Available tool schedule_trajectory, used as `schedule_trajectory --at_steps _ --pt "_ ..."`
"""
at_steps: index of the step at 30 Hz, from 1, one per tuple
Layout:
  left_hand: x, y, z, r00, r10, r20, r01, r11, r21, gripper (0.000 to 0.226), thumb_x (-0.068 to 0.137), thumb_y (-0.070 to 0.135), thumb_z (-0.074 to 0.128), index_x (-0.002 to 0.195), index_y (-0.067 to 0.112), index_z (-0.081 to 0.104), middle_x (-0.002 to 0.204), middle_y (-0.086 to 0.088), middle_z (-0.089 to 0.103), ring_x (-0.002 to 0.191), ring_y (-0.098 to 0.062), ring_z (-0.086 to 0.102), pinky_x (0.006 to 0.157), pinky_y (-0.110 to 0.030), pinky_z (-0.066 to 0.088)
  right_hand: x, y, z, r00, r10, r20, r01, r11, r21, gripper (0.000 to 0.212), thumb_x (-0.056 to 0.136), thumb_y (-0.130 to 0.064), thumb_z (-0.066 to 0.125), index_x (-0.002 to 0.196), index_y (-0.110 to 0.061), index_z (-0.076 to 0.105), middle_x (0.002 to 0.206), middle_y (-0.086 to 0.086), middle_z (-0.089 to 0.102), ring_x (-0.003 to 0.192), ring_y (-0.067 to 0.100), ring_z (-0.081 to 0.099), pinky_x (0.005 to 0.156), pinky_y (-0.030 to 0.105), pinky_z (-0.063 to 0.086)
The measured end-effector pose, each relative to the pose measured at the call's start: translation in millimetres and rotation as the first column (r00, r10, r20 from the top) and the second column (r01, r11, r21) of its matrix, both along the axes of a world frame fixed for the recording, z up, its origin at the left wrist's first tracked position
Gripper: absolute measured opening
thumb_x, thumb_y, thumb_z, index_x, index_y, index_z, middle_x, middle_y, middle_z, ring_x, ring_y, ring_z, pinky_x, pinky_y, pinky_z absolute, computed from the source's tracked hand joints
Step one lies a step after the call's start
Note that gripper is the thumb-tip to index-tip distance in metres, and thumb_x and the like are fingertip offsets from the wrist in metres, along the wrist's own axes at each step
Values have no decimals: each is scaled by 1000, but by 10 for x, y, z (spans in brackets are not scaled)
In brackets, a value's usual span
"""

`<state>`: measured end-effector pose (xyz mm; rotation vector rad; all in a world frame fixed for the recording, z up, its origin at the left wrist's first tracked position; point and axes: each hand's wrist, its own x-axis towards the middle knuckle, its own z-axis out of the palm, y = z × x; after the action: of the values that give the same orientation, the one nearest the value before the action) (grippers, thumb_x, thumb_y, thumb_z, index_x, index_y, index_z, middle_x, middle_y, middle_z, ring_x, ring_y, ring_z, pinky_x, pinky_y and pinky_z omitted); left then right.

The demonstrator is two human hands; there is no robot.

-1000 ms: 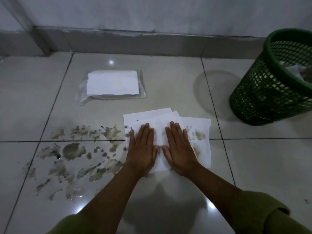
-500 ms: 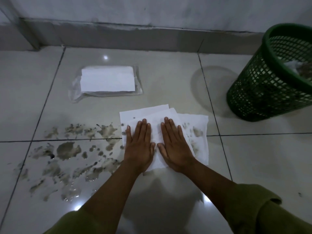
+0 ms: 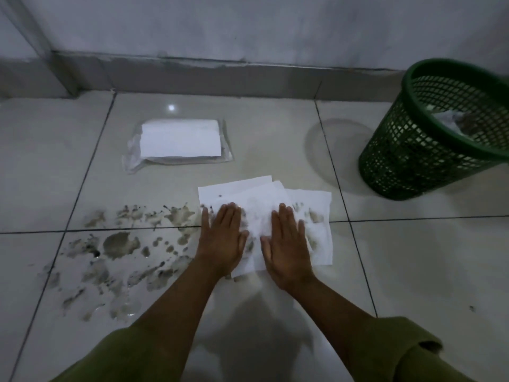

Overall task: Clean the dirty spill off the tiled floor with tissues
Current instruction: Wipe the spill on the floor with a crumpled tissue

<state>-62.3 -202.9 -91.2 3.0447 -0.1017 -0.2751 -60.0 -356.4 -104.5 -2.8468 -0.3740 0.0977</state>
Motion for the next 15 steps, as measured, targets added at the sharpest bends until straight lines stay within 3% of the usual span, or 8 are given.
schedule_trajectory --at_steps 2,5,8,12,15 --pt "-33 45 43 995 69 65 -67 997 -38 79 82 48 0 141 6 31 150 -13 32 140 -27 27 113 -59 8 -95 -29 15 974 -226 23 226 974 3 65 95 -45 20 142 -1 26 151 23 25 141 36 21 118 45 11" --pt "-65 164 19 994 98 41 -95 993 -66 84 76 50 -6 145 10 22 155 -10 18 144 -25 15 114 -54 -2 -117 -146 19 911 -405 -75 407 913 16 69 96 -43 30 145 2 9 154 26 5 144 36 1 117 45 4" --pt "-70 260 8 991 117 72 -112 991 -73 78 82 49 1 144 9 25 154 -11 21 143 -26 17 113 -53 -2 -116 -234 -13 894 -432 -119 440 896 53 79 95 -46 34 145 3 -4 155 24 -7 144 32 -9 117 38 -5" --pt "-55 344 -12 992 123 18 -122 992 -42 60 95 41 14 147 12 12 158 -6 7 145 -19 3 115 -47 -7 -24 -187 -74 909 -398 -125 409 909 83 86 90 -58 25 145 0 -6 156 19 -8 144 27 -10 116 34 -10" --pt "-56 399 14 994 106 37 -103 992 -68 67 89 43 7 147 11 13 157 -6 10 145 -19 4 115 -45 -7 112 -147 -89 927 -350 -133 364 926 97 89 83 -59 20 145 -1 -7 156 18 -7 145 26 -10 118 34 -9"
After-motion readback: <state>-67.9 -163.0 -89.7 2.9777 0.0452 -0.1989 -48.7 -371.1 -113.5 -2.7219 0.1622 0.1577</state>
